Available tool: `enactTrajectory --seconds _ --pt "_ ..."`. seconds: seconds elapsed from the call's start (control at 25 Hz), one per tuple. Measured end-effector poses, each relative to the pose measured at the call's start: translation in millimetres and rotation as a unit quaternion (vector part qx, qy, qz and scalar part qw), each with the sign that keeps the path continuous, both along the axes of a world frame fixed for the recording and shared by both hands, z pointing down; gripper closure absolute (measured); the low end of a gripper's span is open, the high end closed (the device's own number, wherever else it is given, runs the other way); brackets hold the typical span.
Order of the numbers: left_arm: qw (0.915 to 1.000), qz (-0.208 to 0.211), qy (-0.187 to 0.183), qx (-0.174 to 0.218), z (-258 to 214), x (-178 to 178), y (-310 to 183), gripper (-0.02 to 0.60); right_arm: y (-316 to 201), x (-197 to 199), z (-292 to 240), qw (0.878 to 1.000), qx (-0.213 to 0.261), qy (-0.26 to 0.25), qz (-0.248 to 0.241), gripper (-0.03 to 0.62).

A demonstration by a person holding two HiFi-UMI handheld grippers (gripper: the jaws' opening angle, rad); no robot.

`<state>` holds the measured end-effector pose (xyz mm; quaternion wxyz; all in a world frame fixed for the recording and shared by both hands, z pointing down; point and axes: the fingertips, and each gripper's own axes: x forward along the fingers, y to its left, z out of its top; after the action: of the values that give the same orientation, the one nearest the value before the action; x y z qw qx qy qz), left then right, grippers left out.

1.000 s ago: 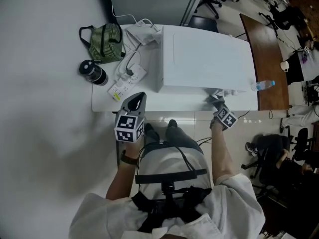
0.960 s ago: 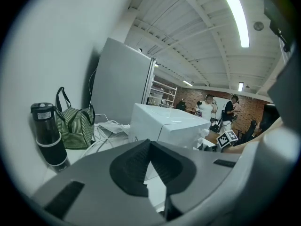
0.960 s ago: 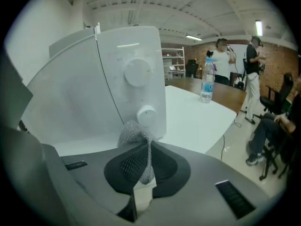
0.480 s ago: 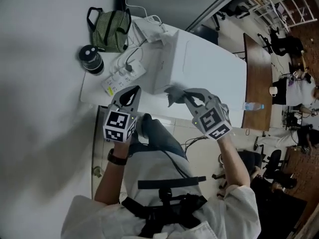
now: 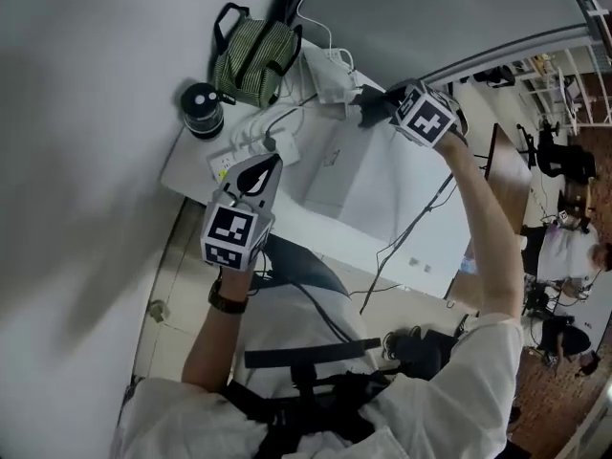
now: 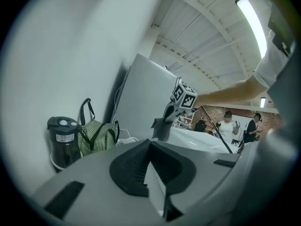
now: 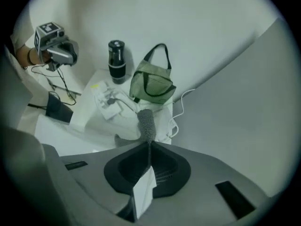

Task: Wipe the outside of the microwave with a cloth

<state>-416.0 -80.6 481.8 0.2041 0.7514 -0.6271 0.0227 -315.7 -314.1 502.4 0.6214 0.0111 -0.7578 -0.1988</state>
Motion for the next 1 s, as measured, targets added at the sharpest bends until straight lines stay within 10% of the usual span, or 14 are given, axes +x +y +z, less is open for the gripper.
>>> enactTrajectory --seconds 0.28,0.68,1.0 --pt "0.9996 -0.019 -0.014 0.016 -1.9 -26.3 -33.7 0.558 60.4 -7.1 48.8 0.983 -0.066 0.105 -0.136 0.565" --pt "0.9991 -0.036 -0.018 -0.008 14.4 -18.7 -28.4 0.558 249.3 11.1 61.2 0.910 -0.171 0.147 -0.347 0.565" --pt "0.9978 -0.047 -0.021 -0.040 36.7 -18.5 -23.0 0.558 119.5 -0.4 86.8 0.920 -0.100 0.233 -0.299 0.565"
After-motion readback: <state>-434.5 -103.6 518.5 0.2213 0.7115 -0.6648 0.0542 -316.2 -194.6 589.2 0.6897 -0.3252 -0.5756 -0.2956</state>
